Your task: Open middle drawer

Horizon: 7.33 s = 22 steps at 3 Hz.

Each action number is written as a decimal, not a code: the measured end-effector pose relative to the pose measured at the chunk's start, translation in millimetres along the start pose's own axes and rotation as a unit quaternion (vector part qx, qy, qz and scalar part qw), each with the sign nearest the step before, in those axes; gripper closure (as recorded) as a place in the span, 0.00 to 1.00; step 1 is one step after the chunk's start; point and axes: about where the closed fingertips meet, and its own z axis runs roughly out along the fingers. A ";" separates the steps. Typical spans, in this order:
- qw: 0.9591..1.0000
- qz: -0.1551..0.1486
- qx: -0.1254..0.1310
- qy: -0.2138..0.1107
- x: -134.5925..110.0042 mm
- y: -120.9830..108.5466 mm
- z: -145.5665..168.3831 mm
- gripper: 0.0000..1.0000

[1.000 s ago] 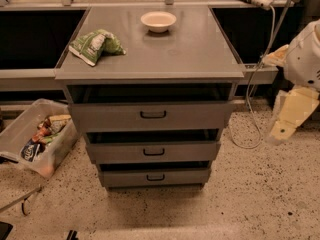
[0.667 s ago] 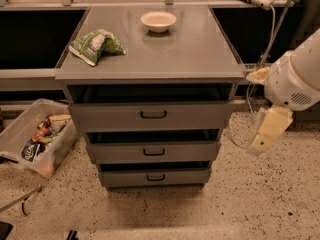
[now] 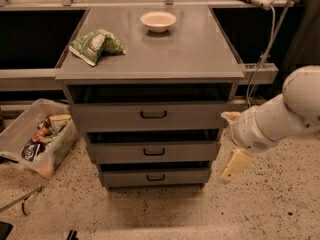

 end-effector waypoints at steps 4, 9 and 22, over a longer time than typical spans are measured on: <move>0.995 0.044 -0.055 -0.077 29.1 27.8 143.9 0.00; 0.983 -0.013 -0.027 -0.179 -24.3 -28.2 287.9 0.00; 0.958 0.050 -0.267 -0.095 -6.5 -6.2 325.2 0.00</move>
Offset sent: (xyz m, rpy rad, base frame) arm -0.0104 0.0078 -0.0523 0.0411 0.0526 -0.0093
